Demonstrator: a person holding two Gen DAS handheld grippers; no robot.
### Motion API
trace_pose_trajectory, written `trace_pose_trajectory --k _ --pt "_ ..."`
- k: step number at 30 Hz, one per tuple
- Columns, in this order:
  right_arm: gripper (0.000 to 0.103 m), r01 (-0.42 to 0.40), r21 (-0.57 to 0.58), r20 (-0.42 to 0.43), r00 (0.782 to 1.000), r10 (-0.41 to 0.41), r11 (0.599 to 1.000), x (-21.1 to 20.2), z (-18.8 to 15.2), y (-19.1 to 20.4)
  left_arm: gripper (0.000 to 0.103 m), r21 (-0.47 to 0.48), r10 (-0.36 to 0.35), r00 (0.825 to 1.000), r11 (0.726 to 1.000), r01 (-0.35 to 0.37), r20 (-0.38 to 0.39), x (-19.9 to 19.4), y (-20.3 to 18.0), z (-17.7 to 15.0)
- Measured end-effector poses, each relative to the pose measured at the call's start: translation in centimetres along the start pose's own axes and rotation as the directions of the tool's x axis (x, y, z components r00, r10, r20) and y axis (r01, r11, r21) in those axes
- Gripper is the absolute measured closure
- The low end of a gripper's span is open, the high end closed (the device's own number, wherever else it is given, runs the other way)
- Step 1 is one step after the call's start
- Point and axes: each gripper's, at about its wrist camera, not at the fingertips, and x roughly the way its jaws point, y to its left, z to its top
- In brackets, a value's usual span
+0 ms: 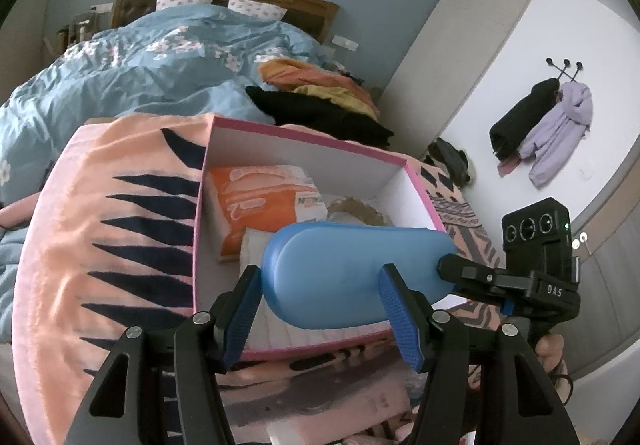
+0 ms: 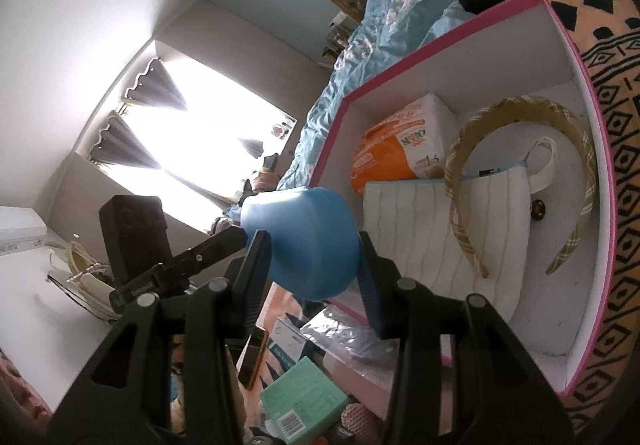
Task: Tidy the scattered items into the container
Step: 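Lower the blue glasses case into the pink box and open the right gripper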
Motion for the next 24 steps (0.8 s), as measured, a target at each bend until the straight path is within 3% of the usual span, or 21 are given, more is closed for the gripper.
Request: trace_pose_trajectory --k 9,12,13,15,21,24 --pt "0.058 0.041 0.006 -0.019 0.999 -0.041 0.999 1.2 0.3 -0.6 0.042 -0.01 0.027 0.999 1.0 -0.027 -0.021 1.3 1.1 0.1" --pt "0.059 0.055 0.004 -0.037 0.998 -0.054 0.999 1.9 0.3 -0.6 0.045 0.003 0.098 0.995 0.995 -0.098 -0.037 2.4 1.5 0.1" --pt "0.059 0.064 -0.006 -0.043 0.997 -0.064 0.998 2.2 0.3 -0.4 0.052 0.001 0.105 0.993 0.994 -0.105 -0.049 2.9 1.7 0.0" --pt "0.059 0.098 -0.017 -0.064 0.993 -0.099 0.995 3.2 0.3 -0.4 0.059 -0.007 0.092 0.991 0.996 -0.094 -0.101 4.3 2.1 -0.3" --pt "0.059 0.296 -0.119 -0.138 0.94 -0.311 0.948 6.3 -0.1 -0.2 0.06 0.022 0.137 0.984 0.991 -0.136 -0.116 5.5 1.8 -1.0" --pt "0.059 0.322 -0.135 -0.132 0.931 -0.339 0.937 6.3 0.0 -0.3 0.06 0.032 0.152 0.982 0.988 -0.149 -0.111 5.2 1.7 -1.1"
